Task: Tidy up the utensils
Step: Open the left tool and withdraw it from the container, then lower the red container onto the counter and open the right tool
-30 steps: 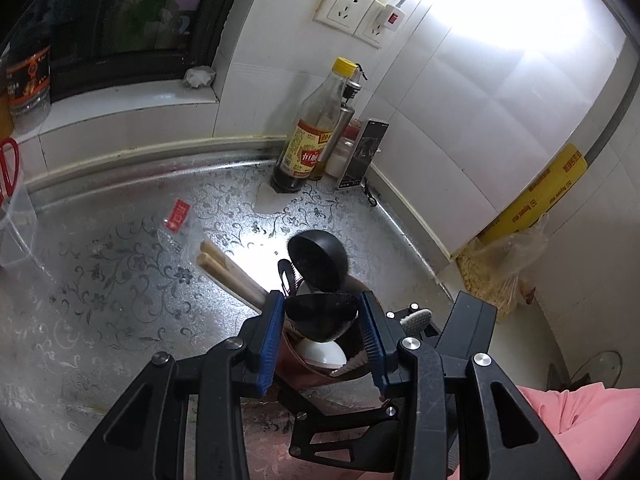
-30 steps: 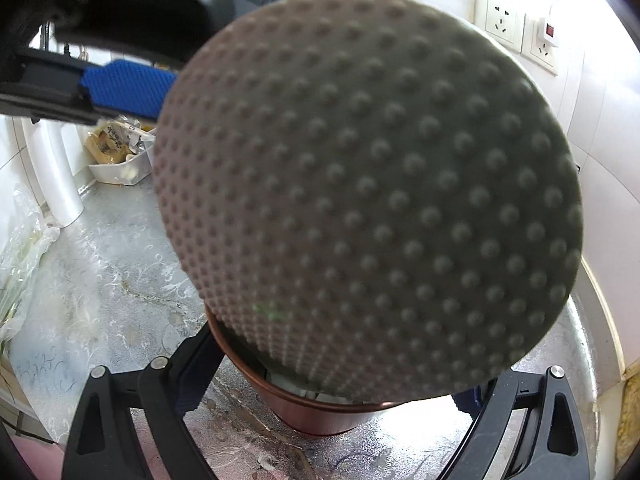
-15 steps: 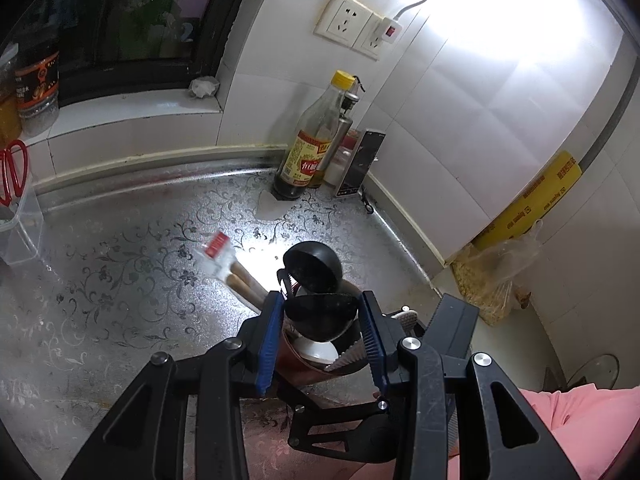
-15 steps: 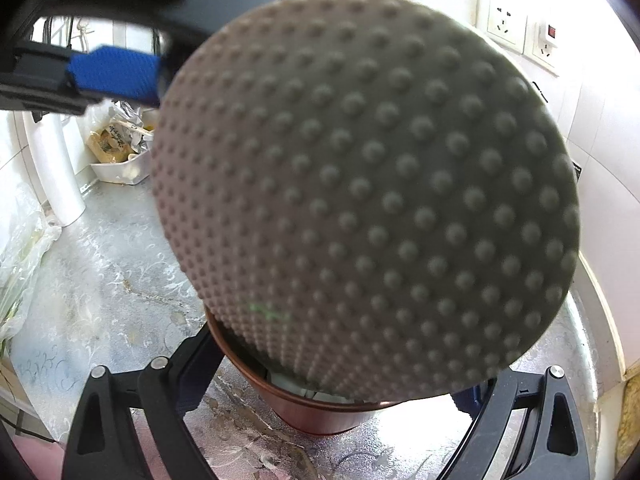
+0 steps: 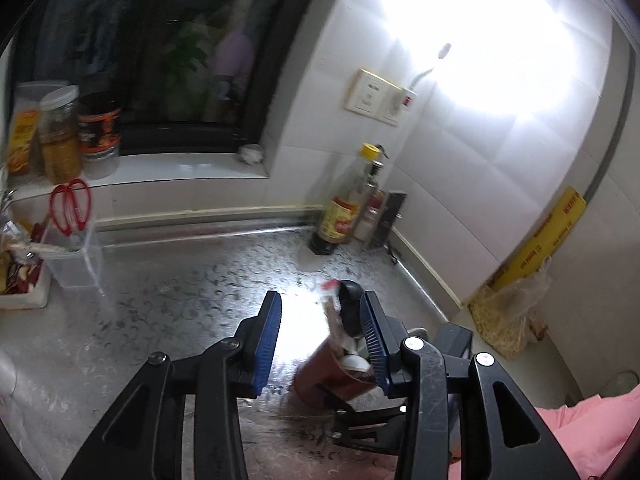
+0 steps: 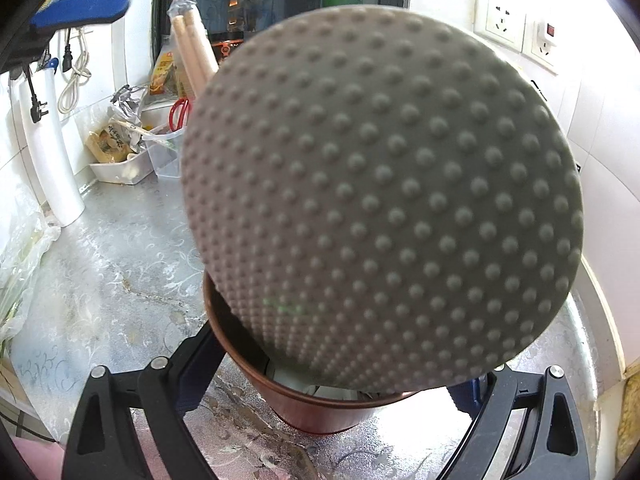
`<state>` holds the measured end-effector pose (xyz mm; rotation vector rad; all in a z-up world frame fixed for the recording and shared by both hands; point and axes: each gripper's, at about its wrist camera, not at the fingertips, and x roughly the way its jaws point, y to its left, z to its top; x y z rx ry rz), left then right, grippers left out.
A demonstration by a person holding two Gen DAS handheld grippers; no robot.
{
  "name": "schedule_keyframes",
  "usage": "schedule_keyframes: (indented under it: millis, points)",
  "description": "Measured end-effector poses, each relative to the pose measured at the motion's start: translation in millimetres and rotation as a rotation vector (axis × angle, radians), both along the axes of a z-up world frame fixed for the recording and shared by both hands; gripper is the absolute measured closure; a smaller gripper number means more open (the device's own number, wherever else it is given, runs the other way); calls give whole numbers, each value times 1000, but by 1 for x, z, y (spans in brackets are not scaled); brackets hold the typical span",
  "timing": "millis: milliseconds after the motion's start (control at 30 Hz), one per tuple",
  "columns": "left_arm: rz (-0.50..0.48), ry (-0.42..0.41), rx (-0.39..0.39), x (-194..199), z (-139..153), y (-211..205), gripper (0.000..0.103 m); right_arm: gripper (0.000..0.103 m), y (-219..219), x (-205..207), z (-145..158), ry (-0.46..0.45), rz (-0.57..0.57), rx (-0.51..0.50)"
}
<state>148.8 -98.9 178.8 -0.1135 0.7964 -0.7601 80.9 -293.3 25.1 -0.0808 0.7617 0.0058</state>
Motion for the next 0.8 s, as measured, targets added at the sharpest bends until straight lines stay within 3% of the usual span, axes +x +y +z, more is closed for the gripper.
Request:
schedule_keyframes:
  millis: [133,400,567,800]
  points:
    - [116,34,13,10,-14,26,54,6,-1,0,0,0,0,-1]
    - [361,214,161,31,-74,65,54,6,15,4,-8,6,0,-16]
    - [434,299,221,35,-101,76,54,6,19,5,-13,15,-2,-21]
    - [466,337,275,35,-115,81,52,6,20,9,-23,43,-1,-17]
